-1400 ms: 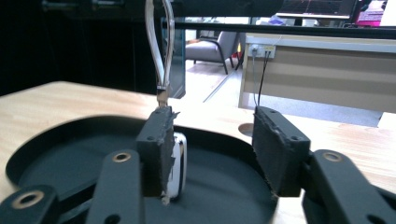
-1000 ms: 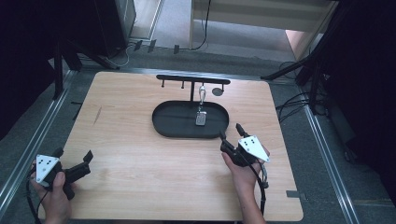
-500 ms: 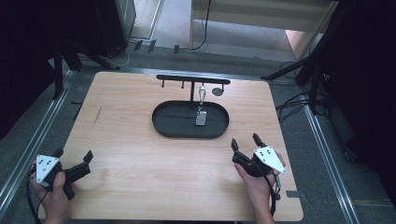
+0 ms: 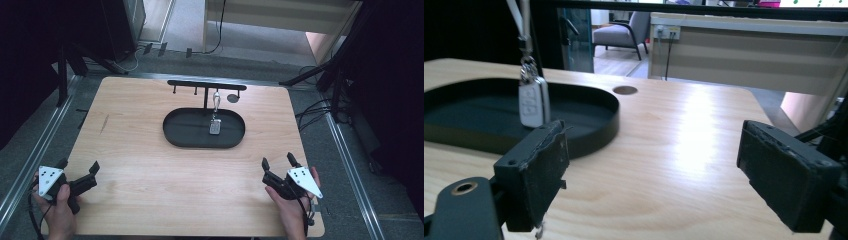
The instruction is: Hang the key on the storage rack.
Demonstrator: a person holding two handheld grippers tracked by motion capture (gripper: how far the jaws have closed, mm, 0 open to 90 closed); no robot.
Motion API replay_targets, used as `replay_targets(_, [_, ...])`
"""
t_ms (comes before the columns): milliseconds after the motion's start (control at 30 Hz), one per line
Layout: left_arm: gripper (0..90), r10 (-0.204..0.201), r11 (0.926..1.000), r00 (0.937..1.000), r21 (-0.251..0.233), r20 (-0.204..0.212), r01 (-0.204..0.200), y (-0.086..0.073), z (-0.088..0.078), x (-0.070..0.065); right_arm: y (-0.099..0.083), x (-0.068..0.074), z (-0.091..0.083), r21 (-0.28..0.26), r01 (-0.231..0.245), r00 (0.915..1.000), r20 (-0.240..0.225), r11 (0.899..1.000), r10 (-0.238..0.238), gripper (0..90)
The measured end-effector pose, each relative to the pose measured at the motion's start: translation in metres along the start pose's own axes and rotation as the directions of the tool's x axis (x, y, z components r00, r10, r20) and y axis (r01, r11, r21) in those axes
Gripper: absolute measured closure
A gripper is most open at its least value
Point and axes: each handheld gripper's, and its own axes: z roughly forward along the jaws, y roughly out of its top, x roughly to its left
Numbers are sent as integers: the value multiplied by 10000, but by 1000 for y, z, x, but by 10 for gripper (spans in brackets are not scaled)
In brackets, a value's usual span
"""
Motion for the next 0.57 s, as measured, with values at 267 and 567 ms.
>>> replay_targets(267, [0, 4, 10000, 10000, 11, 7, -4, 0, 0, 0, -17, -27, -16, 213, -474, 9973, 572, 9986, 461, 132])
replay_targets(567, [0, 69, 10000, 10000, 65, -3, -69, 0, 0, 0, -19, -36, -26, 151, -581, 9940, 933, 9982, 565, 132])
